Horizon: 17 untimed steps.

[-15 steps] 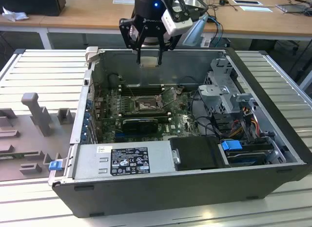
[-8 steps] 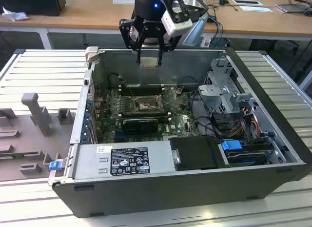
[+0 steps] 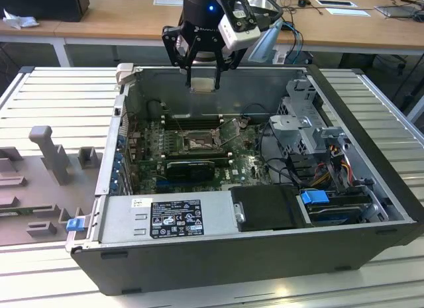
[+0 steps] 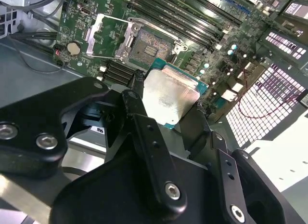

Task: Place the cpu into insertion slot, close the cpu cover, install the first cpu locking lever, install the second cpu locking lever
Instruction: 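Place the cpu into insertion slot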

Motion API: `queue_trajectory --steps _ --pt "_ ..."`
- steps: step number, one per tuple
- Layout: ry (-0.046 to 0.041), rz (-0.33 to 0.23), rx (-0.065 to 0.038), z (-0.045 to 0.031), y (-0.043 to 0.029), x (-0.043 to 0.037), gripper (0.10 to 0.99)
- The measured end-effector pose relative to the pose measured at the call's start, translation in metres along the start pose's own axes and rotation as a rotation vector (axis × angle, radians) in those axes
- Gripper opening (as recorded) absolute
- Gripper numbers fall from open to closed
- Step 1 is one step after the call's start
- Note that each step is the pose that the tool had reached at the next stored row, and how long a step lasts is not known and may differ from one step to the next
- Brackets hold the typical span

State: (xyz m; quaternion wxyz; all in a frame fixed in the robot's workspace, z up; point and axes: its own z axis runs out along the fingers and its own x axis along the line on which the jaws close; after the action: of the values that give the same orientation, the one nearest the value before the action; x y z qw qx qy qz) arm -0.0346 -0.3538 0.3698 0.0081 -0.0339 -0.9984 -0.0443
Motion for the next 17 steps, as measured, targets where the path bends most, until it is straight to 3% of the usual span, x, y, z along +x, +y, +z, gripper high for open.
queue_trajectory --steps 17 --pt "-0.0036 0.041 -0.001 0.0001 0.0 0.0 0.541"
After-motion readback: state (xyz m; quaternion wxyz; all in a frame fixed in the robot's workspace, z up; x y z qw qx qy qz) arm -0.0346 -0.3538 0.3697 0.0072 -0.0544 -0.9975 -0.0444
